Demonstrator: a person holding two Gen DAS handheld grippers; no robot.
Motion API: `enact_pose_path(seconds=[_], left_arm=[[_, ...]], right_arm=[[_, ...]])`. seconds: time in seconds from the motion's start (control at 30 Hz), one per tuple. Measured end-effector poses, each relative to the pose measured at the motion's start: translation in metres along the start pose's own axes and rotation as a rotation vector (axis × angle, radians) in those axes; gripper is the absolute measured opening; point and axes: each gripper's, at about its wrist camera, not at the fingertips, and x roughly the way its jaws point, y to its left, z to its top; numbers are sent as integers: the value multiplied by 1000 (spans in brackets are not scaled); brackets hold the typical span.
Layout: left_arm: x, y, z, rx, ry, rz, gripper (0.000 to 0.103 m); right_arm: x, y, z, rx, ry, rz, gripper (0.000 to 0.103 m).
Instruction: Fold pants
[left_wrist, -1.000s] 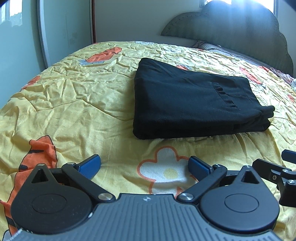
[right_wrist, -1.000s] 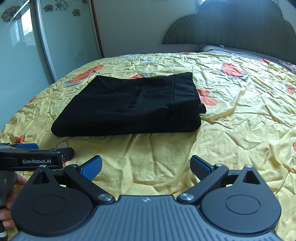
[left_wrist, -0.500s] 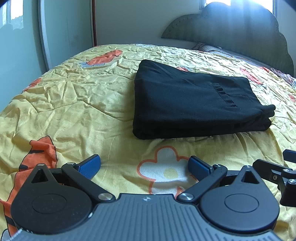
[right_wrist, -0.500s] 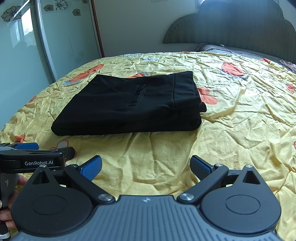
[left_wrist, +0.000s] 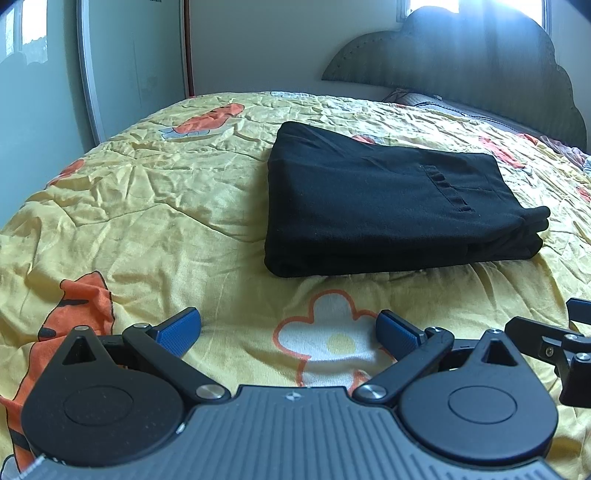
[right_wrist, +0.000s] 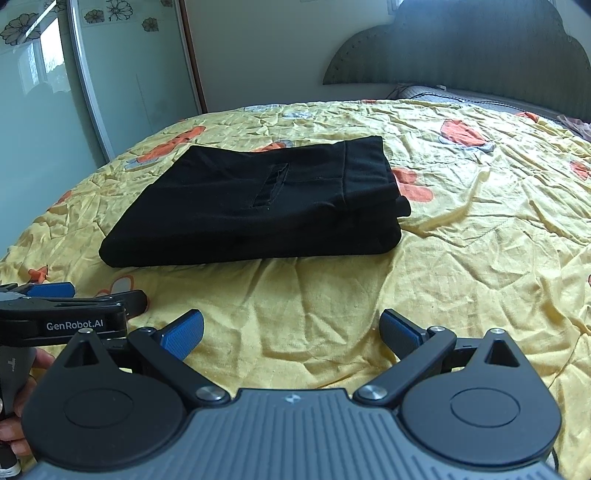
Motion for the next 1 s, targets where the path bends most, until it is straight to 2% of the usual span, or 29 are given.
enact_pose_path(seconds=[0.67, 1.0], left_arm=[[-2, 0, -4, 2, -29, 6, 103], [-2, 0, -4, 3, -33, 8, 103]], right_arm=[[14, 6, -10, -68, -13, -77, 103], [13, 4, -11, -62, -17, -71, 103]])
